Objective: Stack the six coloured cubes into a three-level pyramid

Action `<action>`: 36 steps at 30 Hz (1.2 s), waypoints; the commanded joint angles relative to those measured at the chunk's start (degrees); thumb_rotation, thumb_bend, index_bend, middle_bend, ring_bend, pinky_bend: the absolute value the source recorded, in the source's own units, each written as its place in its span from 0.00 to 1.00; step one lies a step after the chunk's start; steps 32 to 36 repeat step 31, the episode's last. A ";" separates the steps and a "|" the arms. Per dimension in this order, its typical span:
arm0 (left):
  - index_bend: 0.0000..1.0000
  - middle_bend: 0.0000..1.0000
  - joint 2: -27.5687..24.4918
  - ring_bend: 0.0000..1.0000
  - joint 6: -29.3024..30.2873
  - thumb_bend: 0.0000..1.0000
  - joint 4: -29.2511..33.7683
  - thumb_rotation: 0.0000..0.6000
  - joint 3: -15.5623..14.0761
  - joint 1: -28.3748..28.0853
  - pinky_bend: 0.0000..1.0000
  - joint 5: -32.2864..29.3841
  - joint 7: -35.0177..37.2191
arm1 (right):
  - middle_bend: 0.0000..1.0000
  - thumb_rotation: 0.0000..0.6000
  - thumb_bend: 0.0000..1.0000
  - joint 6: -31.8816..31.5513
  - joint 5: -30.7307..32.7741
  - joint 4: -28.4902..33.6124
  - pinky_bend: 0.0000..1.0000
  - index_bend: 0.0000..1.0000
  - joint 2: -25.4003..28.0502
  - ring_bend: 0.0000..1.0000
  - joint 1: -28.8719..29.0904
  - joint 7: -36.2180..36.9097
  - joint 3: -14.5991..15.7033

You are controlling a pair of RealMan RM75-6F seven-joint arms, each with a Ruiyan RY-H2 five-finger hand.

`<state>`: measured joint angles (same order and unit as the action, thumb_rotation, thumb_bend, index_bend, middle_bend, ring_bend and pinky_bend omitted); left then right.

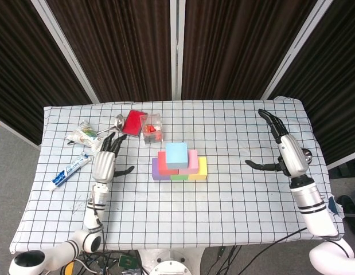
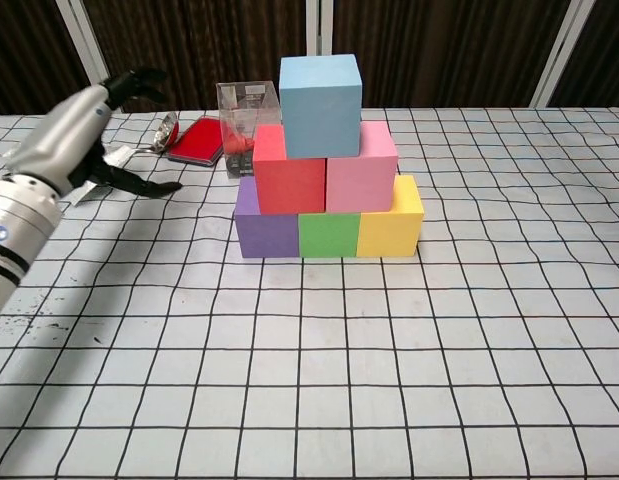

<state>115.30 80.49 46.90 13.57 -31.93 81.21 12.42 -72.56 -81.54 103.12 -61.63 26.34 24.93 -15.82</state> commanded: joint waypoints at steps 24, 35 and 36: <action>0.13 0.14 -51.45 0.01 4.22 0.00 45.45 1.00 -18.66 21.77 0.07 6.02 -18.09 | 0.00 1.00 0.01 -16.85 -9.59 -13.60 0.00 0.00 -3.59 0.00 -20.37 -28.54 17.39; 0.13 0.14 -47.33 0.01 10.61 0.00 39.87 1.00 -18.50 25.88 0.07 8.99 -15.83 | 0.00 1.00 0.01 -16.67 -9.14 -15.22 0.00 0.00 -4.32 0.00 -21.29 -26.68 17.14; 0.13 0.14 -47.33 0.01 10.61 0.00 39.87 1.00 -18.50 25.88 0.07 8.99 -15.83 | 0.00 1.00 0.01 -16.67 -9.14 -15.22 0.00 0.00 -4.32 0.00 -21.29 -26.68 17.14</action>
